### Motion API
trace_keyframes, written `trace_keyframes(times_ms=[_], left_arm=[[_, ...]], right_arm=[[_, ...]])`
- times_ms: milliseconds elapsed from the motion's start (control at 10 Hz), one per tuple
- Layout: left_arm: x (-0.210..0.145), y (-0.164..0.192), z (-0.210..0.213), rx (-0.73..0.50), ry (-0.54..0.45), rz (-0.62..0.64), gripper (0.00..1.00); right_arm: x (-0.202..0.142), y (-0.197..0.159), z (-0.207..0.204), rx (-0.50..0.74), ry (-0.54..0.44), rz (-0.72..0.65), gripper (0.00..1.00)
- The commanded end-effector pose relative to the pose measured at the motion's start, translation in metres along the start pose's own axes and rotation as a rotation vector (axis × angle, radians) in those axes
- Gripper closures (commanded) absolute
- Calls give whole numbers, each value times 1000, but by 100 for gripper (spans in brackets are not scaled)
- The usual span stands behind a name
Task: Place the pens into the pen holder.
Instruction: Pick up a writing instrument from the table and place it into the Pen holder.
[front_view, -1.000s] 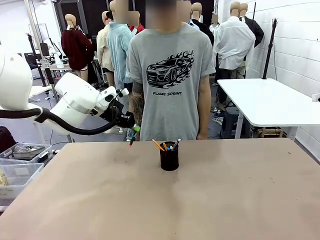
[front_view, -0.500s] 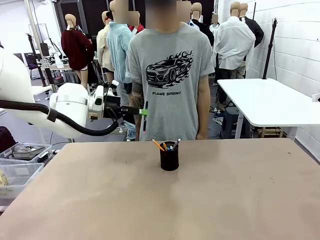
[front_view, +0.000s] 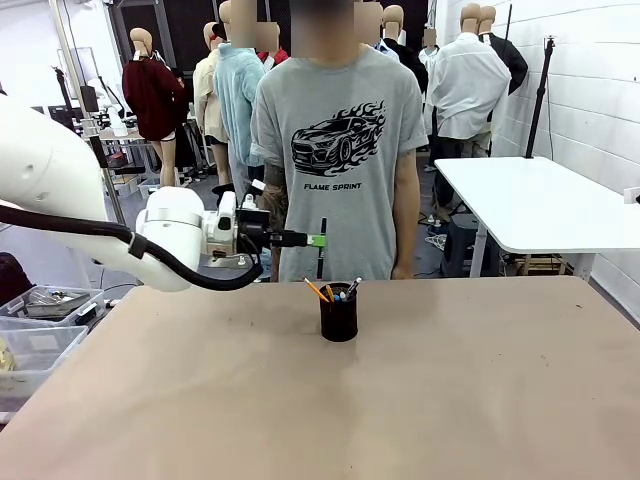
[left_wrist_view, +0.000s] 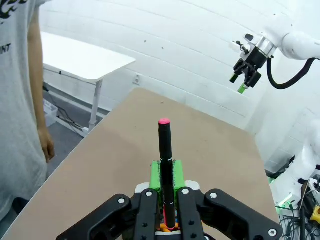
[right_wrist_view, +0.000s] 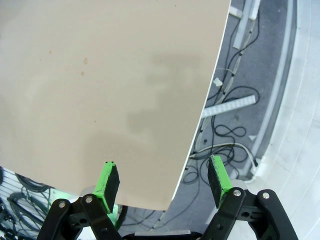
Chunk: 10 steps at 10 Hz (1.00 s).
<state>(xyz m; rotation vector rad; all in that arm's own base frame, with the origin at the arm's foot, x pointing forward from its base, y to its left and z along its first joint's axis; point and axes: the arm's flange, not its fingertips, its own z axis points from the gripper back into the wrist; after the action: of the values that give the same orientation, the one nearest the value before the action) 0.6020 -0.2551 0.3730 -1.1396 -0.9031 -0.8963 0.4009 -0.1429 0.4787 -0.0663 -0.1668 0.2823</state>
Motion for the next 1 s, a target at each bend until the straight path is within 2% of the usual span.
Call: trace_keyframes(times_ms=[0, 100, 400, 800, 900], left_arm=[[8, 19, -10, -22, 26, -25, 100], [5, 21, -17, -51, 29, -11, 100], [-10, 33, -37, -21, 73, -24, 100], [-33, 27, -38, -34, 110, -53, 100], [-37, 23, -36, -19, 140, -76, 85]], right_arm=[[-1, 0, -2, -33, 7, 5, 11], [-1, 0, -2, -33, 7, 5, 11], [-1, 0, -2, -33, 7, 5, 11], [-1, 0, -2, -33, 7, 5, 11], [-1, 0, -2, -33, 7, 5, 11]])
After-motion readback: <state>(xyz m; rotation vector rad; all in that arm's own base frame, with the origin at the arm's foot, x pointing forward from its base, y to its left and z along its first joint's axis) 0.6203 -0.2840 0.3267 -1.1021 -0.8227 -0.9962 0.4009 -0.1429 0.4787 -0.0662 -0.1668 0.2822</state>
